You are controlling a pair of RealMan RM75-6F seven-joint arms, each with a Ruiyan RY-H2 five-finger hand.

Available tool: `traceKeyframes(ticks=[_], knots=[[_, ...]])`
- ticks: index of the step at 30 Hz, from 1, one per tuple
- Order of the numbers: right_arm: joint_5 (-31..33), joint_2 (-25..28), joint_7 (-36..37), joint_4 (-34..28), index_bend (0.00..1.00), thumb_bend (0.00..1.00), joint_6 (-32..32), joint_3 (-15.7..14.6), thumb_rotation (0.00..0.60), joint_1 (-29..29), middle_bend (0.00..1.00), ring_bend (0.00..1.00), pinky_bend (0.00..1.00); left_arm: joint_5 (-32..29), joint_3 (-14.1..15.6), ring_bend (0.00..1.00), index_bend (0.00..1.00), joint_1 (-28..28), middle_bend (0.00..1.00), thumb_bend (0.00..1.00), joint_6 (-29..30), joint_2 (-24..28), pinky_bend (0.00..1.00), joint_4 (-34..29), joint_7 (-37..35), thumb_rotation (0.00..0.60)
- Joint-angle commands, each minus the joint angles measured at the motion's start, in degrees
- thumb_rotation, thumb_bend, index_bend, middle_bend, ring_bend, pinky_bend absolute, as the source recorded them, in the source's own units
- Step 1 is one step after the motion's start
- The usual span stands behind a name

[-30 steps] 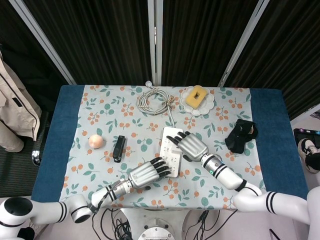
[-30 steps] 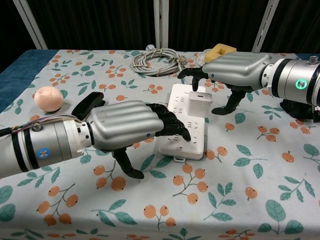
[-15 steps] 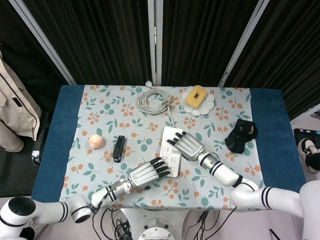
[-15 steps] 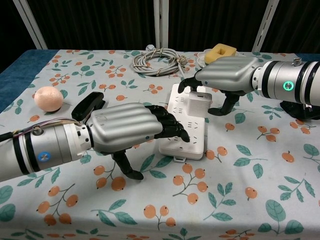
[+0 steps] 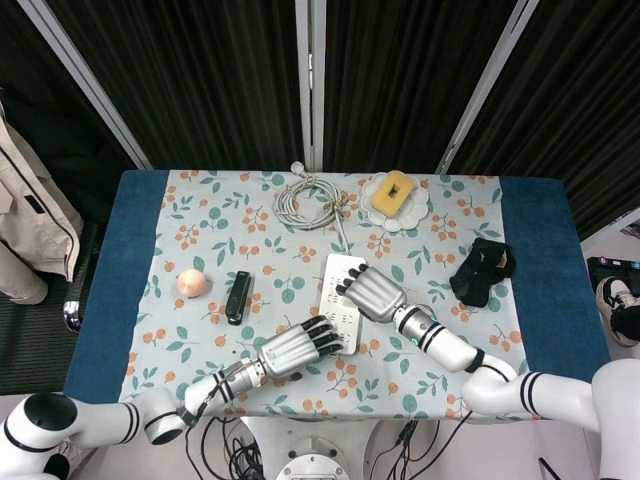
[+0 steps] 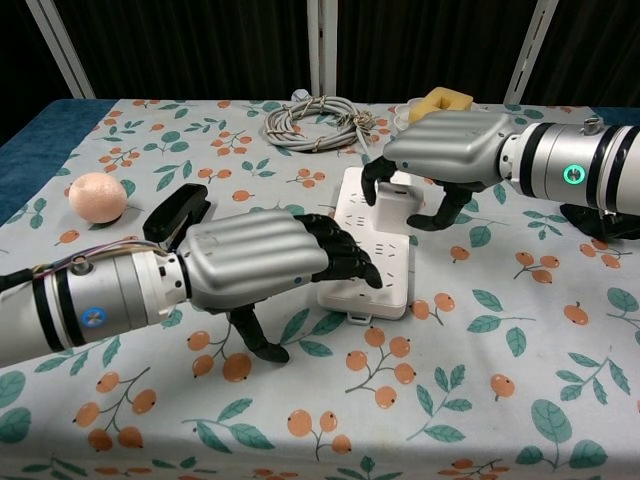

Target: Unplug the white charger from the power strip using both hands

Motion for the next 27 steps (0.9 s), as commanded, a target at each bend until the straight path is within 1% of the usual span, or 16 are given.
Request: traceKeyframes(ticks=[1, 4, 6, 15, 22, 27], knots=[[-0.50, -0.01, 0.68, 0.49, 0.53, 0.33, 0.22, -0.39, 0.600, -0.08, 0.46, 0.33, 0.35, -0.11, 0.07, 0.12, 0.18, -0.17, 0.16, 0.11, -0.14, -0.13, 0.12, 0.16, -0.23, 0.600], [-0.86, -0.14, 1.42, 0.98, 0.62, 0.33, 0.37, -0.61, 0.600, -0.09, 0.52, 0.37, 0.36, -0.49, 0.09, 0.12, 0.18, -0.36, 0.16, 0.11, -0.38, -0.26, 0.12, 0.29, -1.10, 0.600], [-1.14, -0.27, 1.93, 1.32, 0.67, 0.33, 0.51, -0.71, 0.600, -0.08, 0.54, 0.39, 0.37, -0.71, 0.12, 0.12, 0.18, -0.50, 0.16, 0.11, -0.61, -0.25, 0.12, 0.41, -1.56, 0.600], [-3.11, -0.83, 5.64, 2.67, 0.83, 0.36, 1.94, -1.03, 0.600, -0.24, 0.63, 0.46, 0.40, -1.75, 0.42, 0.12, 0.18, -0.92, 0.16, 0.11, -1.64, 0.15, 0.12, 0.39, -2.94, 0.600], [-4.45, -0.40, 8.08, 2.71, 0.89, 0.38, 4.18, -1.41, 0.600, -1.25, 0.66, 0.47, 0.41, -1.91, 0.76, 0.12, 0.18, -1.29, 0.16, 0.11, -2.07, 0.16, 0.12, 0.65, -3.58, 0.600], [-4.81, 0.33, 8.46, 2.43, 0.92, 0.40, 5.22, -1.87, 0.600, -2.09, 0.66, 0.48, 0.41, -2.03, 0.88, 0.12, 0.18, -1.51, 0.16, 0.11, -2.21, 0.13, 0.12, 0.89, -3.92, 0.600]])
